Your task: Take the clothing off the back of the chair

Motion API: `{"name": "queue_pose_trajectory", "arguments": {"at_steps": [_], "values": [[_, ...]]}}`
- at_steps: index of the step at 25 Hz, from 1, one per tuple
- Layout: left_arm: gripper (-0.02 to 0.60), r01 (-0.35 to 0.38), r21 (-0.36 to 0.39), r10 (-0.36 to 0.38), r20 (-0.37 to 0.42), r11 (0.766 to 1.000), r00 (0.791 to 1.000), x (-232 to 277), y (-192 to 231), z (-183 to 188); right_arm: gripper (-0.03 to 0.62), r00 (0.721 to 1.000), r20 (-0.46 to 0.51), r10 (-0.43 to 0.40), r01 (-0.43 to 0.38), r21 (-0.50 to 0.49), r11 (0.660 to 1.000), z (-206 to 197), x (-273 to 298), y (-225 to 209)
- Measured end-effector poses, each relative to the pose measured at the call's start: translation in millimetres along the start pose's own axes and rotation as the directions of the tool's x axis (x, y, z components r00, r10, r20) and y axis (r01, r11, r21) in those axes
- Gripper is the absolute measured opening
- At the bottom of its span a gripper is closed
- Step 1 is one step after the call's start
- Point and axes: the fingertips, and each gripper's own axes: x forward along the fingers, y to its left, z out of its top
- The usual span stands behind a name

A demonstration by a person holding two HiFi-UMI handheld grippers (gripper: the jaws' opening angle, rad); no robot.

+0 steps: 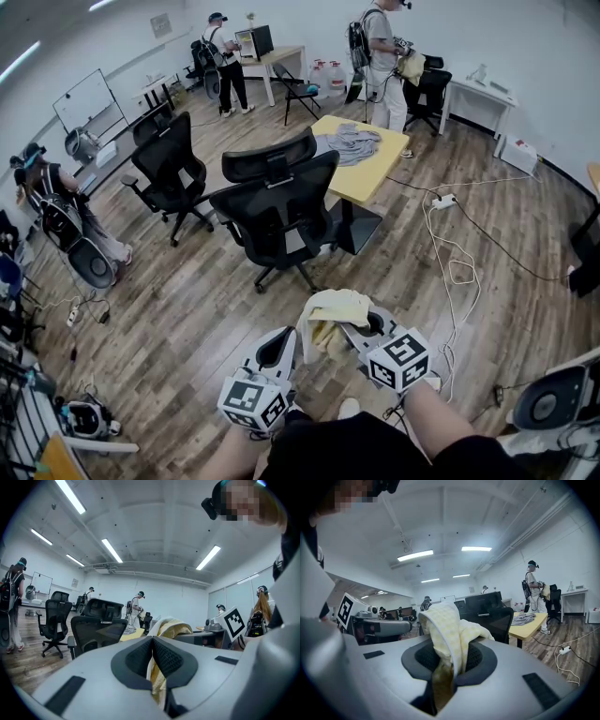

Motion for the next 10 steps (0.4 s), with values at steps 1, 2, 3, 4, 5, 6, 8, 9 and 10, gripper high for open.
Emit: {"name": "queue_pose_trajectory", "arguments": {"at_steps": [1, 2, 3, 4, 5, 6, 8, 9, 10], "values": [[0.018, 0.001, 0.002, -0.001, 0.0, 1.0, 1.0, 0.3, -0.7, 0.5, 0.078, 1.0, 0.001, -0.001, 0.001, 0.0, 1.0, 0.4, -0.5, -0.3], [0.018, 0.003, 0.004, -0.003, -0.001, 1.0, 1.0, 0.9, -1.7, 0.8, 0.078, 1.0, 0.002, -0.001, 0.001, 0.001, 1.0, 0.5, -1.2, -0.8], [0.018, 0.005, 0.005, -0.005, -0.002, 1.0, 1.0, 1.7, -2.7, 1.0, 0.08, 1.0, 0.004, -0.002, 0.002, 0.002, 1.0, 0.4, -1.8, -1.4], [0.018, 0.007, 0.007, -0.007, -0.002, 1.0, 1.0, 2.7, -3.5, 1.3, 0.08, 1.0, 0.005, -0.003, 0.003, 0.003, 1.0, 0.5, -2.4, -2.2], [0.018, 0.008, 0.008, -0.008, -0.002, 1.0, 1.0, 3.6, -4.3, 1.8, 0.08, 1.0, 0.006, -0.003, 0.003, 0.003, 1.0, 0.8, -2.9, -3.0], [0.018, 0.009, 0.009, -0.009, -0.003, 1.0, 1.0, 4.3, -5.0, 2.4, 0.08, 1.0, 0.007, -0.004, 0.004, 0.004, 1.0, 1.3, -3.6, -3.6], [0.018, 0.011, 0.01, -0.011, -0.004, 1.0, 1.0, 4.9, -6.7, 3.5, 0.08, 1.0, 0.007, -0.005, 0.005, 0.004, 1.0, 2.5, -5.1, -4.2], [0.018, 0.012, 0.01, -0.012, -0.005, 1.0, 1.0, 5.1, -7.6, 4.0, 0.078, 1.0, 0.007, -0.005, 0.005, 0.005, 1.0, 3.0, -6.0, -4.4], [0.018, 0.012, 0.009, -0.012, -0.006, 1.0, 1.0, 5.3, -8.5, 4.5, 0.08, 1.0, 0.007, -0.005, 0.005, 0.005, 1.0, 3.6, -6.9, -4.5]]}}
